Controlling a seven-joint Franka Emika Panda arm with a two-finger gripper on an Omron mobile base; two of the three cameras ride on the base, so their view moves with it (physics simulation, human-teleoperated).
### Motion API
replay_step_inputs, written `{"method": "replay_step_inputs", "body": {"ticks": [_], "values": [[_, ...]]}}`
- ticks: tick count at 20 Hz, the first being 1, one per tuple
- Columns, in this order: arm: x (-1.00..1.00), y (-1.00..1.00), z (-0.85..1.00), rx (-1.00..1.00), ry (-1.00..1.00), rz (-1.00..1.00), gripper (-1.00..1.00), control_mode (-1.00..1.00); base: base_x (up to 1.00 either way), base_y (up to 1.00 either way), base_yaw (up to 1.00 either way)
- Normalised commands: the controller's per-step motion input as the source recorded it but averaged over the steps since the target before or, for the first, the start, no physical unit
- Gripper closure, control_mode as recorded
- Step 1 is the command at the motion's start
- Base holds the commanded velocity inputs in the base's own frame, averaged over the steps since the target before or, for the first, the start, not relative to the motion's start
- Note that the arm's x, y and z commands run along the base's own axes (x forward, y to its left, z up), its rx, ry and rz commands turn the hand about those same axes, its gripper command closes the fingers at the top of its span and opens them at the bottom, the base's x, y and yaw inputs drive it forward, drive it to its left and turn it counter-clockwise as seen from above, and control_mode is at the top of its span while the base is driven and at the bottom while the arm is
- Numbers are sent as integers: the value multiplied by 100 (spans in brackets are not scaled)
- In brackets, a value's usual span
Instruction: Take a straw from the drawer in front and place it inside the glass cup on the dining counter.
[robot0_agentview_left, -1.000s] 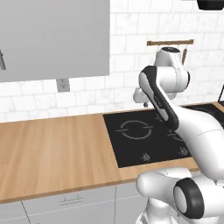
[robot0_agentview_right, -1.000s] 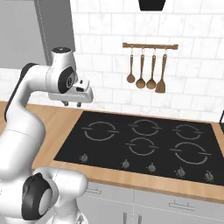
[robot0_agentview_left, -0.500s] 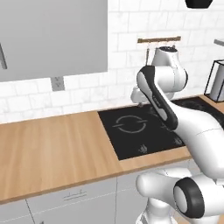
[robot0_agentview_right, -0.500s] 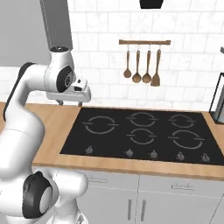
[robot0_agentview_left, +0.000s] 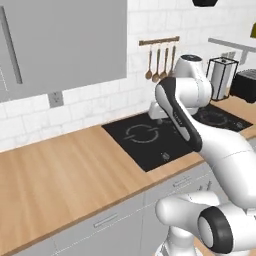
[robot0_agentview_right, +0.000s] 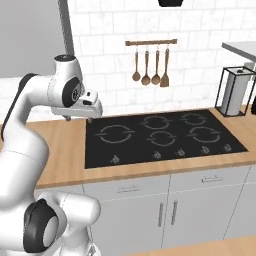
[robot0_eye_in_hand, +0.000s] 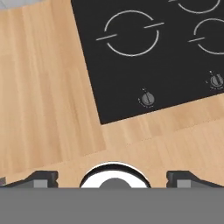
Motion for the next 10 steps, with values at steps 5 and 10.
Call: {"method": "replay_step_inputs", "body": {"ticks": [5, 10], "values": [[0, 0, 0, 0, 0, 0, -100, 100, 0, 55, -32], [0, 0, 0, 0, 0, 0, -100, 100, 0, 39, -45]]}}
